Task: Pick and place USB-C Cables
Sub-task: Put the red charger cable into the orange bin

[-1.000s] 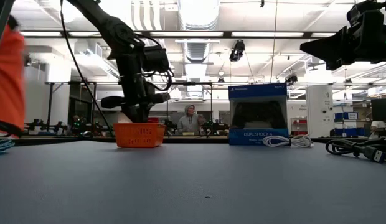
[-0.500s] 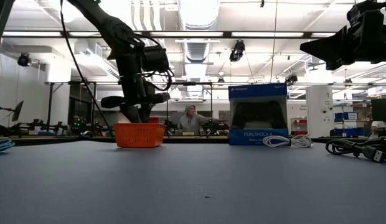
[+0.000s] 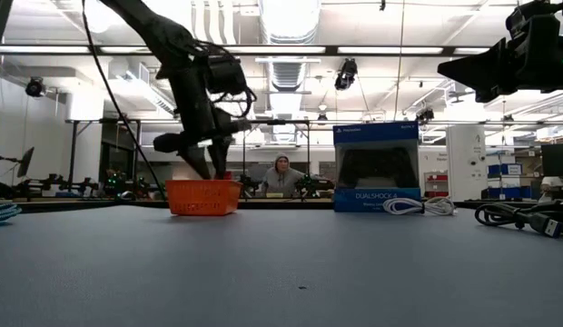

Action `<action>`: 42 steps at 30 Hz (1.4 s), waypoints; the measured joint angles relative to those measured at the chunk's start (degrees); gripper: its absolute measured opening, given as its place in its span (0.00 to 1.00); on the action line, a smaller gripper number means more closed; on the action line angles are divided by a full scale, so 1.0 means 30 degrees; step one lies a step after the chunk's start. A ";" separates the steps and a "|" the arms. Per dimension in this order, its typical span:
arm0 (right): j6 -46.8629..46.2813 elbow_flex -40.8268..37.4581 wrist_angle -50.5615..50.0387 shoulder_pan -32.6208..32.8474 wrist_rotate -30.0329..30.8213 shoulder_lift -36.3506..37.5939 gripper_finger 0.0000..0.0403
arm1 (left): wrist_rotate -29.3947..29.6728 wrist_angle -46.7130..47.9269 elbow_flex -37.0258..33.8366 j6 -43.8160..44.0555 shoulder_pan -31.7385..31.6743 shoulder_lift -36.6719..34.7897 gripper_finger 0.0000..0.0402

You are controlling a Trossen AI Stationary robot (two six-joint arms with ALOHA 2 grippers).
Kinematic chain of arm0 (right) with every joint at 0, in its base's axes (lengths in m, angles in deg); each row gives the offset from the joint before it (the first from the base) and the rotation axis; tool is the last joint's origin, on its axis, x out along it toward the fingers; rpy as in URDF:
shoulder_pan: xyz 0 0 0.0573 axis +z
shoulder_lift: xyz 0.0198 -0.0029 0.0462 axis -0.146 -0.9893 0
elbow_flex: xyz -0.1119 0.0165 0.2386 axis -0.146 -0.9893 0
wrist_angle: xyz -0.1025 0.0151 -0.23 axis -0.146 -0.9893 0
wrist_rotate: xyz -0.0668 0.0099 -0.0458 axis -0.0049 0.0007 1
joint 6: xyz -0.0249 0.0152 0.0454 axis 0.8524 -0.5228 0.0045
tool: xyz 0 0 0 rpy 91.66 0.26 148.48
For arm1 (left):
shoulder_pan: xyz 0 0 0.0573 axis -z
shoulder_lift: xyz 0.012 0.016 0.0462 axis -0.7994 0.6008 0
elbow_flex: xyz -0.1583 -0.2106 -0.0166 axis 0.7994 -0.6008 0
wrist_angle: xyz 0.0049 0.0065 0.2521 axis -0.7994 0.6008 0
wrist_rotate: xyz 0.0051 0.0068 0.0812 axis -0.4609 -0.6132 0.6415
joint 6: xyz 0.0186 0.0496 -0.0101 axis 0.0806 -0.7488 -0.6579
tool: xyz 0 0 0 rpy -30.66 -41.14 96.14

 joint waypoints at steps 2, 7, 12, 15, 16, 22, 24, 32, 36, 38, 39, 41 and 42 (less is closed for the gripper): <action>0.0002 0.0002 0.0000 0.0000 0.0015 0.0000 0.02 | 0.0081 -0.0136 0.0130 -0.0383 0.0000 -0.0333 0.34; 0.0087 0.0005 0.0000 0.0000 0.0039 0.0000 0.02 | 0.0989 -0.1013 0.0004 -0.0851 0.0000 -0.0632 0.28; 0.0095 0.0004 0.0000 0.0000 0.0058 0.0000 0.02 | 0.1885 -0.1289 -0.0202 -0.1010 -0.0007 -0.0351 0.17; 0.0117 0.0005 0.0000 0.0000 0.0102 0.0000 0.02 | 0.2083 -0.1985 -0.0500 -0.1012 -0.0007 -0.0207 0.11; 0.0119 0.0000 -0.0007 0.0000 0.0104 0.0002 0.02 | 0.2083 -0.2274 -0.0560 -0.1010 -0.0007 -0.0176 0.09; 0.0131 0.0001 -0.0007 0.0000 0.0168 0.0000 0.02 | 0.2112 -0.3291 -0.0639 -0.1024 -0.0007 0.0466 0.01; 0.0131 0.0007 -0.0007 0.0000 0.0174 0.0000 0.02 | 0.2118 -0.3340 -0.0639 -0.1018 -0.0007 0.0744 0.00; 0.0131 0.0001 -0.0015 0.0000 0.0175 0.0000 0.02 | 0.2127 -0.3314 -0.0661 -0.1017 -0.0007 0.1717 0.00; 0.0131 0.0007 -0.0016 0.0000 0.0175 0.0000 0.02 | 0.2145 -0.3336 -0.0683 -0.1017 -0.0007 0.2228 0.00; 0.0131 0.0006 -0.0027 0.0000 0.0176 0.0000 0.02 | 0.2149 -0.3339 -0.0696 -0.1017 -0.0007 0.2458 0.00; 0.0131 0.0004 -0.0027 0.0000 0.0175 0.0000 0.02 | 0.2149 -0.3341 -0.0697 -0.1017 -0.0007 0.2516 0.00; 0.0131 0.0004 -0.0022 0.0000 0.0182 0.0000 0.02 | 0.2149 -0.3329 -0.0712 -0.1017 -0.0007 0.2528 0.00; 0.0131 0.0000 -0.0029 0.0000 0.0182 0.0000 0.02 | 0.2149 -0.3336 -0.0712 -0.1017 -0.0007 0.2528 0.00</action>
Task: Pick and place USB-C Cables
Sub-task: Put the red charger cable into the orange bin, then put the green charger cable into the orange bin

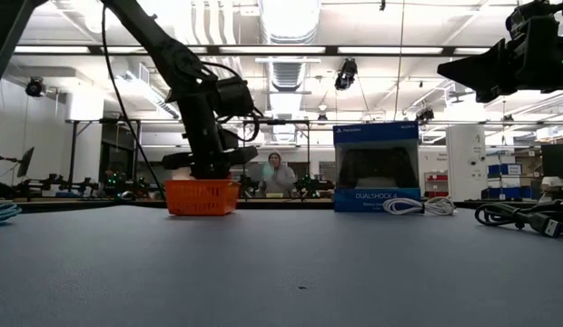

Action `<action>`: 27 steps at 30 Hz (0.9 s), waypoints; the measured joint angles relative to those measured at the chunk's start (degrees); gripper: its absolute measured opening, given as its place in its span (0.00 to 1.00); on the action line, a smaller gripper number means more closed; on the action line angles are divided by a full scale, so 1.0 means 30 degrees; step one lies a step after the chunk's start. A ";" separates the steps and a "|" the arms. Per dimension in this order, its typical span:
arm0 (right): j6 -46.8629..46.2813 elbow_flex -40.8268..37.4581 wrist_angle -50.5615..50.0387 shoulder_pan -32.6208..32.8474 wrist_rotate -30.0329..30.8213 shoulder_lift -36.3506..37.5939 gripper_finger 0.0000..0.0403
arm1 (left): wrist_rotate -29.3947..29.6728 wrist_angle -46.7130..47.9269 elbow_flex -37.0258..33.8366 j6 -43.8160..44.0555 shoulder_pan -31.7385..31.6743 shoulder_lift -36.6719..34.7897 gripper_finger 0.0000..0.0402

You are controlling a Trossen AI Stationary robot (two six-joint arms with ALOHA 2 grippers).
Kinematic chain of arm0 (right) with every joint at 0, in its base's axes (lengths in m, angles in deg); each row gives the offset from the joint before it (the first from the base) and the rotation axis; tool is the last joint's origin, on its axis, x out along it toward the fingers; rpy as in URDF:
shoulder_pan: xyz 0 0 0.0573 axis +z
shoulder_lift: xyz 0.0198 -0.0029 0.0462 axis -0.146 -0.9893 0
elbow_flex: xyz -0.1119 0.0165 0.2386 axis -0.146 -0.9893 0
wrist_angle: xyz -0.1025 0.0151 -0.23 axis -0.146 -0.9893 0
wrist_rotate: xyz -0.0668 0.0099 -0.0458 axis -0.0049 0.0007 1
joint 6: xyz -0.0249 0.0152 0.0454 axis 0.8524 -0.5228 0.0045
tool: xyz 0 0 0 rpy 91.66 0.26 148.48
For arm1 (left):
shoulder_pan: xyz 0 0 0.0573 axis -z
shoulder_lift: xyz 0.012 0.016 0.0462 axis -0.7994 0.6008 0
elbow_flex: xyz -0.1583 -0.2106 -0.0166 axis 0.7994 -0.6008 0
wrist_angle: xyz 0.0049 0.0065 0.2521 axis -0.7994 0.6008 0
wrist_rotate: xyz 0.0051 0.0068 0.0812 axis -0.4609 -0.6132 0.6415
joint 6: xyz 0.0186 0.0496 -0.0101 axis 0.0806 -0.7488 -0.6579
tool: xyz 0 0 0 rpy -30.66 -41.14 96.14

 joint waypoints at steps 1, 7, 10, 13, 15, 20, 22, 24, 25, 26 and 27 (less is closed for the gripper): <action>0.0000 0.0001 0.0006 0.0000 0.0000 0.0000 0.02 | 0.0000 0.0006 0.0000 0.0000 0.0000 -0.0006 0.00; 0.0000 0.0002 0.0007 0.0000 0.0295 0.0000 0.02 | -0.0067 0.0127 -0.0015 -0.0269 0.0001 -0.0631 0.00; 0.0000 0.0000 -0.0011 0.0000 0.0299 0.0000 0.02 | -0.0086 0.0267 -0.0015 -0.0331 0.0015 -0.1159 0.00; 0.0000 0.0007 -0.0029 0.0000 0.0299 0.0000 0.02 | -0.0100 0.0339 -0.0015 -0.0328 0.0015 -0.1859 0.00; 0.0006 0.0006 -0.0022 0.0000 0.0299 0.0000 0.02 | -0.0119 0.0345 -0.0015 -0.0326 0.0023 -0.2411 0.00; 0.0045 0.0000 -0.0022 0.0000 0.0299 0.0000 0.02 | -0.0254 0.0336 -0.0009 -0.0099 0.0614 -0.4105 0.00; 0.0090 0.0004 -0.0015 0.0000 0.0299 0.0000 0.02 | -0.0314 0.0350 -0.0007 0.0211 0.1097 -0.4816 0.00; 0.0303 0.0006 -0.0013 0.0000 0.0299 0.0000 0.02 | -0.0310 0.0328 -0.0007 0.0512 0.1774 -0.5443 0.00; 0.0352 0.0000 -0.0010 0.0000 0.0299 0.0000 0.02 | -0.0312 0.0331 -0.0007 0.0768 0.2163 -0.5757 0.00; 0.0357 0.0002 -0.0003 0.0000 0.0299 0.0000 0.02 | -0.0325 0.0335 -0.0015 0.1044 0.2576 -0.6064 0.00; 0.0359 0.0002 0.0018 0.0000 0.0302 0.0000 0.02 | -0.0327 0.0327 -0.0023 0.1268 0.3016 -0.6311 0.00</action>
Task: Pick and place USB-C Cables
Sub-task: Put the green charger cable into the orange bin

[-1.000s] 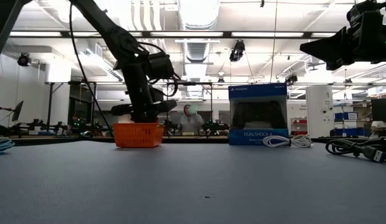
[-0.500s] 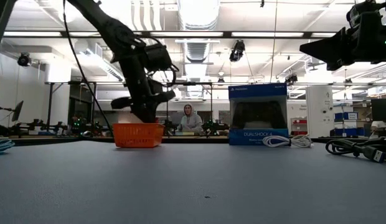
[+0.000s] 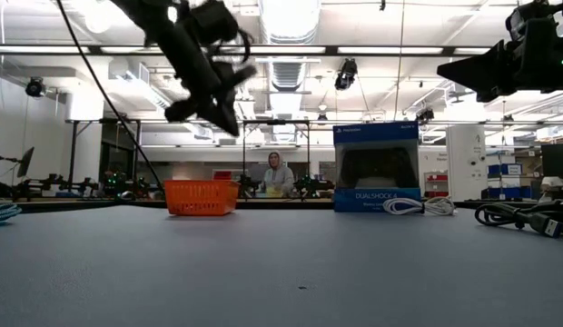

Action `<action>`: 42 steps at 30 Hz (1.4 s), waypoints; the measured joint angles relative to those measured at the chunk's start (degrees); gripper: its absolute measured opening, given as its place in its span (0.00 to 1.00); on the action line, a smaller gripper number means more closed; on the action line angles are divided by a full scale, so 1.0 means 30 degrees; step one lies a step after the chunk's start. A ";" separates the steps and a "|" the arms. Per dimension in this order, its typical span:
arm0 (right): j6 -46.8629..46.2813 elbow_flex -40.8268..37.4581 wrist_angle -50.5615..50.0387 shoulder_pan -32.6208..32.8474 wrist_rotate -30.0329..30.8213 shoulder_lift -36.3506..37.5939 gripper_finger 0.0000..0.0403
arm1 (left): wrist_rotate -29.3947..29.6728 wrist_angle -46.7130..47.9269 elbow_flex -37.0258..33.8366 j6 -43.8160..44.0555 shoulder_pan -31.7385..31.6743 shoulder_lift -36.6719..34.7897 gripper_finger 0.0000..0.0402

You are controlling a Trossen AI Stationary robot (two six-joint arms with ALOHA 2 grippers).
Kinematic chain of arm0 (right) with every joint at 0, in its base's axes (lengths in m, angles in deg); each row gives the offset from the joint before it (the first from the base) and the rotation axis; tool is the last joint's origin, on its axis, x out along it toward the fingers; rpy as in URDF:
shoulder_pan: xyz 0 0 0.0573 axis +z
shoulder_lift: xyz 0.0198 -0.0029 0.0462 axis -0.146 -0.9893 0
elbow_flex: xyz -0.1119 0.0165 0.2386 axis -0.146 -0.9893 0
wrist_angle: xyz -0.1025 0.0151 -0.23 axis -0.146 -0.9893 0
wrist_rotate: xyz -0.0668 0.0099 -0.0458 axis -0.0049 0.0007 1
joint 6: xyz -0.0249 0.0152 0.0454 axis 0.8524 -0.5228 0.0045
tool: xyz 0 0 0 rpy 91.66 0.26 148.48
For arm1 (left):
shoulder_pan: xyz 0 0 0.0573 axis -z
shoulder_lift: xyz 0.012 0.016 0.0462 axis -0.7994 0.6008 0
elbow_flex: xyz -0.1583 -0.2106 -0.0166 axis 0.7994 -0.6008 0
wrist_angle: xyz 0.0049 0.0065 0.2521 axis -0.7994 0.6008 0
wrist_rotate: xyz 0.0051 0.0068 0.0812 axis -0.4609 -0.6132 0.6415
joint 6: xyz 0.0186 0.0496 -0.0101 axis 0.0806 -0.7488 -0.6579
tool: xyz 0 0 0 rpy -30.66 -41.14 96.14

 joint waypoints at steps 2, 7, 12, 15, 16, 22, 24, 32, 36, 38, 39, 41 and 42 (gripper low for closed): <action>-0.0002 -0.0002 0.0014 0.0000 -0.0004 0.0000 0.02 | 0.0006 -0.0047 -0.0046 0.0468 0.1035 -0.0366 0.00; 0.0111 0.0002 0.0025 0.0000 -0.0004 0.0000 0.02 | -0.0030 0.0000 -0.0209 0.2339 0.3816 -0.0574 0.00; 0.0137 0.0003 0.0018 0.0000 -0.0004 0.0000 0.02 | -0.1320 0.0029 -0.0308 0.5115 0.6168 -0.0351 0.00; 0.0143 -0.0001 0.0017 0.0000 -0.0004 0.0000 0.02 | -0.2883 -0.0003 -0.0486 0.7182 0.7432 -0.0319 0.00; 0.0144 0.0000 0.0018 0.0000 -0.0004 0.0000 0.02 | -0.3181 0.0039 -0.0583 0.7776 0.7871 -0.0317 0.00; 0.0144 -0.0001 0.0011 0.0000 -0.0004 0.0000 0.02 | -0.3323 0.2120 -0.0924 1.3103 1.0562 -0.0297 0.00; 0.0144 0.0002 0.0012 0.0000 -0.0004 0.0000 0.02 | -0.3328 0.3342 -0.0932 1.5260 1.1459 -0.0297 0.00; 0.0144 0.0005 0.0004 0.0000 -0.0004 0.0000 0.02 | -0.3363 1.0485 -0.1026 2.1796 1.3797 -0.0290 0.00; 0.0144 0.0001 -0.0008 0.0000 -0.0004 0.0000 0.02 | -0.3301 1.2303 -0.1026 2.2940 1.4135 -0.0290 0.00; 0.0144 0.0003 -0.0011 0.0000 -0.0004 0.0000 0.02 | -0.3294 1.2321 -0.1026 2.2965 1.4178 -0.0290 0.00; 0.0144 0.0005 -0.0018 0.0000 -0.0004 0.0000 0.02 | -0.3294 1.2314 -0.1026 2.2965 1.4178 -0.0290 0.00; 0.0144 0.0005 -0.0033 0.0000 -0.0004 0.0000 0.02 | -0.3281 1.2321 -0.1064 2.2965 1.4178 -0.0290 0.00; 0.0144 0.0004 -0.0046 0.0000 -0.0004 0.0000 0.02 | -0.3272 1.2327 -0.1109 2.2965 1.4178 -0.0290 0.00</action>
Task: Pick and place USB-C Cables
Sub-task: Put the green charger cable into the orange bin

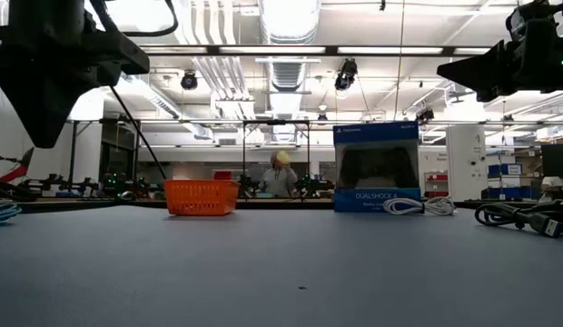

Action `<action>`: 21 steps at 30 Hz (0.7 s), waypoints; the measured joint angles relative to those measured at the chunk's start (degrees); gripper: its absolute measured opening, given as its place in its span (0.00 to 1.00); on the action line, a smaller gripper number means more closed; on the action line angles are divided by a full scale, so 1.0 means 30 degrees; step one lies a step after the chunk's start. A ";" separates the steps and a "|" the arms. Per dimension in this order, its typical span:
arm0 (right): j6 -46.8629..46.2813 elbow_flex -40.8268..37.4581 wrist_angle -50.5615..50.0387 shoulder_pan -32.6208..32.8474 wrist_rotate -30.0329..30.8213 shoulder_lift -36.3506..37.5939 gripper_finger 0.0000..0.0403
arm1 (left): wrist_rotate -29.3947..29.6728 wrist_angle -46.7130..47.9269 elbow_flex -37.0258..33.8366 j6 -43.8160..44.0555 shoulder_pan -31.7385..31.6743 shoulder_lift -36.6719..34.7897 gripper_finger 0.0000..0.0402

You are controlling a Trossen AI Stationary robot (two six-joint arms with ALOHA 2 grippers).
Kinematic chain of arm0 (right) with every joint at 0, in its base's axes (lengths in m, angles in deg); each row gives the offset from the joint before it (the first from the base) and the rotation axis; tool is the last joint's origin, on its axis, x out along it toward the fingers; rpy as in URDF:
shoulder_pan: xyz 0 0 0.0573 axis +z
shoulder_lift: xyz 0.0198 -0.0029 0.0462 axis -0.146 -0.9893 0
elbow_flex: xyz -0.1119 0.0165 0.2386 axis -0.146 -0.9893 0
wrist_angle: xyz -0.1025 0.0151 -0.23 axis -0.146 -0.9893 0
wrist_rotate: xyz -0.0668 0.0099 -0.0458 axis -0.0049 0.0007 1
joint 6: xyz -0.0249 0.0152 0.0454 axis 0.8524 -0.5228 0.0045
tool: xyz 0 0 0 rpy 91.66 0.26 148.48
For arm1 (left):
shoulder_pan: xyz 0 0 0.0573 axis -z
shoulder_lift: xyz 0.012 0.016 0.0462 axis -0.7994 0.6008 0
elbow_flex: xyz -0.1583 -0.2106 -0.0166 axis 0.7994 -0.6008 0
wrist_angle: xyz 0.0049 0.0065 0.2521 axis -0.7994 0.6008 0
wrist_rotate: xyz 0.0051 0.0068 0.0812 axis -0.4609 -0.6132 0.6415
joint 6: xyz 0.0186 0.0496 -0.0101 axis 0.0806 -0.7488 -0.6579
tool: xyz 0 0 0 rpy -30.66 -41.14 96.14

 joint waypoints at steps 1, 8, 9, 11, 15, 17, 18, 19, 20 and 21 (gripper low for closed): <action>0.0000 0.0002 -0.0023 0.0000 0.0000 0.0000 0.02 | 0.0007 0.0016 -0.0030 -0.0004 0.0000 0.0000 0.00; 0.0031 -0.0006 -0.0541 0.0000 0.0000 0.0000 0.02 | -0.0006 0.0024 -0.0034 -0.0015 -0.0007 0.0000 0.00; 0.0063 0.0002 -0.0543 0.0000 0.0000 0.0000 0.02 | -0.0020 0.0016 -0.0034 -0.0020 -0.0002 0.0000 0.00; 0.0047 -0.0002 -0.0541 0.0000 0.0000 0.0000 0.02 | -0.0020 0.0104 -0.0034 -0.0087 0.0085 0.0000 0.00; 0.0058 -0.0005 -0.0541 0.0000 0.0000 0.0000 0.02 | -0.0065 0.0526 -0.0459 0.0242 0.0385 0.0000 0.00; 0.0024 -0.0001 -0.0533 0.0000 0.0000 0.0000 0.02 | -0.0158 0.0497 -0.0894 0.0780 0.0491 0.0000 0.00; 0.0029 0.0002 -0.0533 0.0000 0.0000 0.0000 0.02 | -0.0252 0.0489 -0.1163 0.1031 0.0532 -0.0015 0.00; 0.0036 -0.0002 -0.0533 0.0000 0.0000 0.0000 0.02 | -0.0433 0.0413 -0.1432 0.1232 0.0554 -0.0022 0.00; 0.0032 -0.0006 -0.0533 0.0000 0.0000 0.0000 0.02 | -0.0554 0.0251 -0.1676 0.1389 0.0568 -0.0022 0.00; 0.0015 -0.0003 -0.0533 0.0000 0.0000 0.0000 0.02 | -0.0651 0.0065 -0.1880 0.1435 0.0568 -0.0022 0.00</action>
